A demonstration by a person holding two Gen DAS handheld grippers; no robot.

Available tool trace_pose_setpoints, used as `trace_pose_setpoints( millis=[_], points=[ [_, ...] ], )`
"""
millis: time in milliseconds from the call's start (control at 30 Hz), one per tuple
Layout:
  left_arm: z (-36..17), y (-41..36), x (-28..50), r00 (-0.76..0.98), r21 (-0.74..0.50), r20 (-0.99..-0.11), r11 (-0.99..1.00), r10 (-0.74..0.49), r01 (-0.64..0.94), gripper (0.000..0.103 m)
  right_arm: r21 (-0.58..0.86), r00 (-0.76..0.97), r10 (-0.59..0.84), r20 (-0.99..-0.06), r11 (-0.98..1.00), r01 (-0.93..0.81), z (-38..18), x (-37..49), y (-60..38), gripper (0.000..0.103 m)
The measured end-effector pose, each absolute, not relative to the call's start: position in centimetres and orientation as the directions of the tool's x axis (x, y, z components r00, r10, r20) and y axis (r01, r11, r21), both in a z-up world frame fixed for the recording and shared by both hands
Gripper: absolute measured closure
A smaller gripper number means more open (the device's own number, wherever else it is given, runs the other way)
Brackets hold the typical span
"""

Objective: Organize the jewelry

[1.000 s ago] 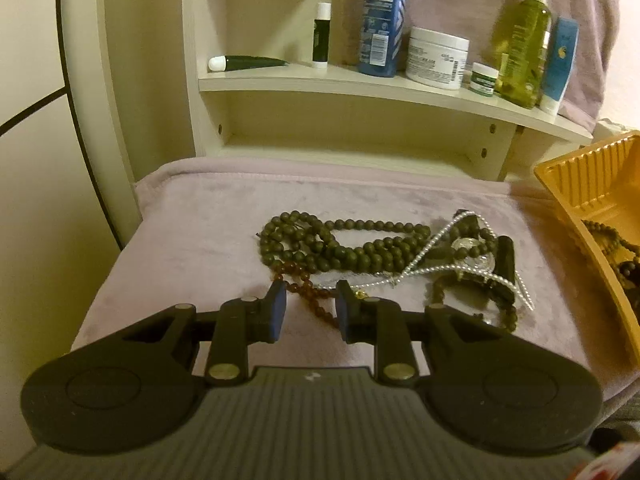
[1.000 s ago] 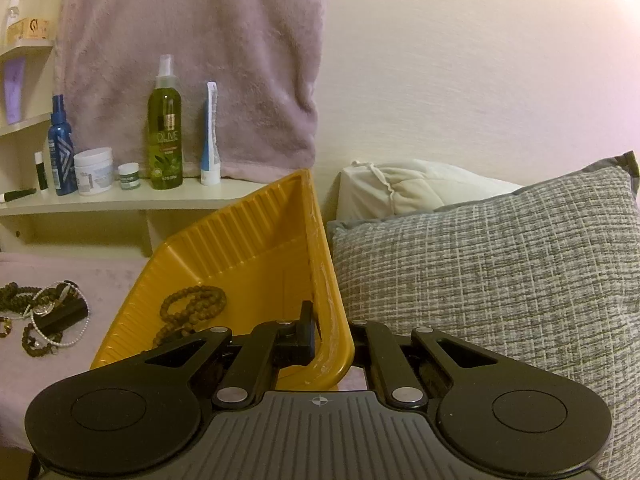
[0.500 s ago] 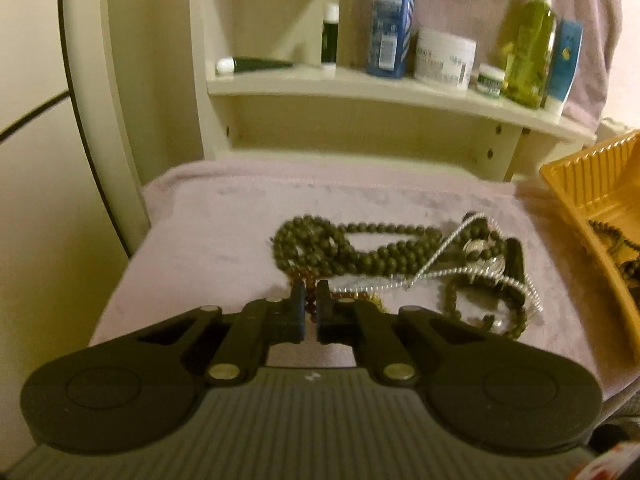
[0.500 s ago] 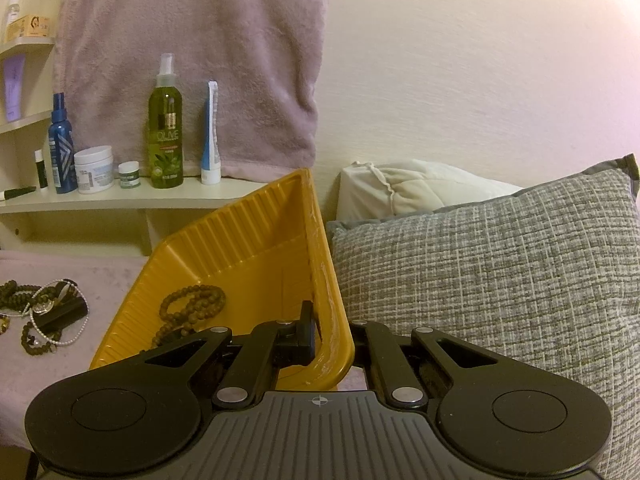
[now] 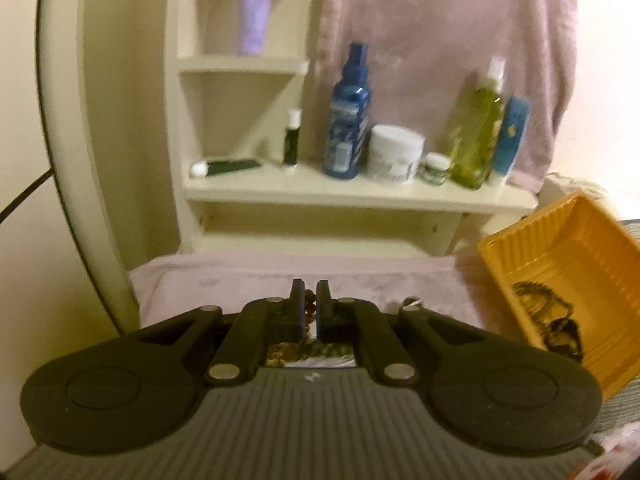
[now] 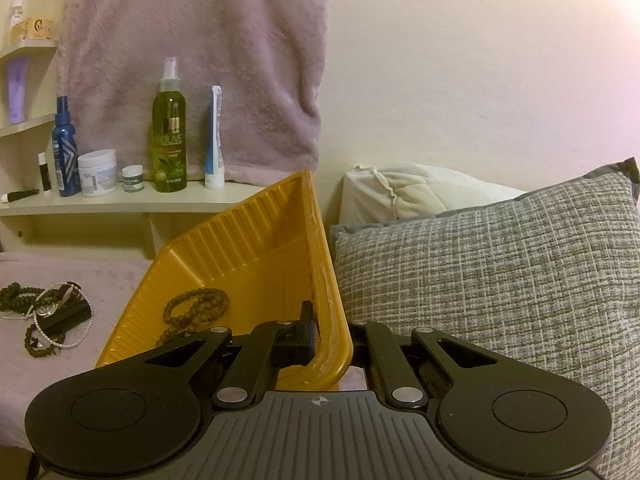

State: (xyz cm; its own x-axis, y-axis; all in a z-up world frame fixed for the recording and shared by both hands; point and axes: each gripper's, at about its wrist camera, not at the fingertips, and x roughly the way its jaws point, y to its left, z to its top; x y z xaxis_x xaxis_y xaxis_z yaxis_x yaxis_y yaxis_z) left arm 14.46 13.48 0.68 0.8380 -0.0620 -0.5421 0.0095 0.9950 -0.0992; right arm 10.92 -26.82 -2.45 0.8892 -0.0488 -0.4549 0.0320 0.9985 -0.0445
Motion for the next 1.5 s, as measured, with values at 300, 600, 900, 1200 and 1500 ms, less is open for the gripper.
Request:
trace_pose_setpoints(
  millis=[300, 600, 900, 1200, 1500],
  points=[
    [3.0, 11.0, 15.1, 0.843, -0.155, -0.507, 0.981, -0.178, 0.114, 0.099, -0.043, 0.891, -0.046, -0.451, 0.999, 0.03, -2.4, 10.9, -26.7, 0.097],
    [3.6, 4.6, 15.4, 0.807, -0.214, -0.484, 0.94, -0.337, 0.265, 0.099, -0.035, 0.892, -0.043, -0.451, 0.999, 0.03, -2.4, 10.9, -26.9, 0.097],
    [2.3, -2.3, 15.4, 0.705, -0.253, -0.514, 0.871, -0.49, 0.421, 0.099, -0.024, 0.892, -0.042, -0.451, 0.999, 0.035, -2.5, 10.8, -26.9, 0.097],
    [0.4, -5.7, 14.5, 0.621, -0.261, -0.565, 0.831, -0.544, 0.491, 0.099, -0.017, 0.892, -0.04, -0.449, 0.999, 0.036, -2.5, 10.8, -27.0, 0.097],
    [-0.4, -5.7, 14.7, 0.588, -0.286, -0.586, 0.821, -0.557, 0.494, 0.097, -0.013, 0.892, -0.04, -0.451, 0.999, 0.038, -2.4, 10.8, -26.9, 0.097]
  ],
)
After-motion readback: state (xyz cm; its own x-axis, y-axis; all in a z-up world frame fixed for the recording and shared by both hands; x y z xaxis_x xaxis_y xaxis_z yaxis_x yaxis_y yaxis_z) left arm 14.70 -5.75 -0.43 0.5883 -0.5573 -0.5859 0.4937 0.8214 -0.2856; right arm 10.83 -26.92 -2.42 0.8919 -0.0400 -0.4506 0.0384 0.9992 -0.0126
